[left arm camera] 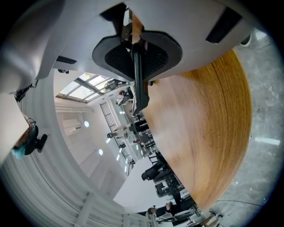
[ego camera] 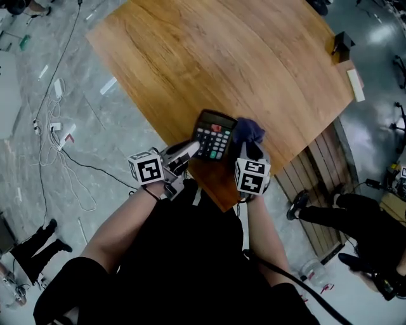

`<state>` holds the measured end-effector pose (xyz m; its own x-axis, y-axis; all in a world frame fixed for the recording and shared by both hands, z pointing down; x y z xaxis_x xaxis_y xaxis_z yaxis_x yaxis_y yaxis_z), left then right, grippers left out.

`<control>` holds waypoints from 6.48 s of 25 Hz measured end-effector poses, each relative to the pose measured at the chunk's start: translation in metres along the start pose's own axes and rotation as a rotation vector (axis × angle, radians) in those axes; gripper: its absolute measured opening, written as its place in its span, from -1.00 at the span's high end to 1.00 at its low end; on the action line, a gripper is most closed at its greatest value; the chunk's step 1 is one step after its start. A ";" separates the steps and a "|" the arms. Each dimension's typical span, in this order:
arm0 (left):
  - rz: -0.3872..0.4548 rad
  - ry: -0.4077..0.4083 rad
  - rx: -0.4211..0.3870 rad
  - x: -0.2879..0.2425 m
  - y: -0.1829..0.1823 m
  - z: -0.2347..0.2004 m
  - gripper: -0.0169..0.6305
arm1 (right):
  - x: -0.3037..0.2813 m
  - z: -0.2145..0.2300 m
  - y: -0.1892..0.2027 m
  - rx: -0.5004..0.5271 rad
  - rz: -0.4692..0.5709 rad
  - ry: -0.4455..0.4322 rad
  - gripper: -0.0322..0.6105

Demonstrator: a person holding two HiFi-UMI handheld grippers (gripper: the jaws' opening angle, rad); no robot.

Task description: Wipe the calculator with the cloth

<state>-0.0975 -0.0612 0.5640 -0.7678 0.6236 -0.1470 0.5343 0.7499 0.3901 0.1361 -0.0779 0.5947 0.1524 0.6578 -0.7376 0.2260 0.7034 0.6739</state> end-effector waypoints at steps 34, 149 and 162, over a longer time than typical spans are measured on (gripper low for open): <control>0.049 0.142 -0.062 0.019 -0.031 0.066 0.73 | 0.138 -0.107 -0.073 0.023 0.390 -0.288 0.69; 0.130 0.313 0.354 0.038 -0.038 0.132 0.73 | 0.158 -0.074 -0.074 -0.018 0.698 -0.172 0.69; 0.109 0.347 0.355 0.034 -0.039 0.144 0.73 | 0.162 -0.120 -0.083 0.079 0.759 -0.320 0.69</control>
<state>-0.0933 -0.0377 0.4126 -0.7405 0.6377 0.2121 0.6591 0.7507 0.0442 0.0268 0.0023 0.4241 0.5549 0.8292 -0.0669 0.0163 0.0696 0.9974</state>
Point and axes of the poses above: the fingertips, and each gripper's own axes: x backward along the fingers, z to its right, y out of its underside, the point moved 6 cm from there along x, backward along the fingers, and after that the axes turned 4 degrees about z, right-handed, at the moved point
